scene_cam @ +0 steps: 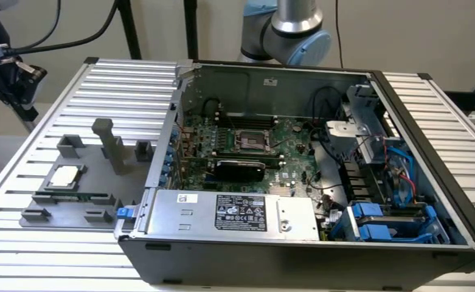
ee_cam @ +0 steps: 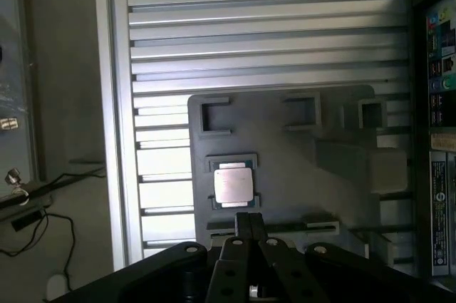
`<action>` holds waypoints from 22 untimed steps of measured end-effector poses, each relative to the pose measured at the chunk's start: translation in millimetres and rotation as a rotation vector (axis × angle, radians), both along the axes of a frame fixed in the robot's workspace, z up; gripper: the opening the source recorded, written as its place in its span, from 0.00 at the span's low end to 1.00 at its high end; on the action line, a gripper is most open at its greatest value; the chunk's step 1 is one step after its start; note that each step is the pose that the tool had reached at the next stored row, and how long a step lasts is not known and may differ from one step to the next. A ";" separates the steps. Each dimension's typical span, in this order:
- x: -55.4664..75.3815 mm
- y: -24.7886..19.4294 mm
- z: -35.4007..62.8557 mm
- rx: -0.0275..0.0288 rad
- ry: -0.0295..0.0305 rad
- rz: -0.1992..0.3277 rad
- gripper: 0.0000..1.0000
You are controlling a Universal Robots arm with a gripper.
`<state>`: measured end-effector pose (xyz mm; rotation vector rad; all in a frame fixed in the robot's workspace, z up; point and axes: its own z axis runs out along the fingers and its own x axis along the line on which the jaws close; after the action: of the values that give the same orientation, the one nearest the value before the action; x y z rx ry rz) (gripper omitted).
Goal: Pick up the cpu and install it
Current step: 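Pick up the cpu and move it towards the insertion slot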
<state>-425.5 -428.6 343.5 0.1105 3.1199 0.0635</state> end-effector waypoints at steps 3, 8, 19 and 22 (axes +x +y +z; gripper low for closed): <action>0.0 0.0 0.0 0.0000 0.0000 0.000 0.12; 0.0 0.0 0.0 0.0000 0.0000 0.000 0.30; 0.0 0.0 -7.7 -0.0010 0.0003 0.001 0.71; 0.0 0.0 -13.1 -0.0010 0.0003 0.005 0.71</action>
<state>-425.5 -428.6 330.4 0.1020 3.1207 0.0620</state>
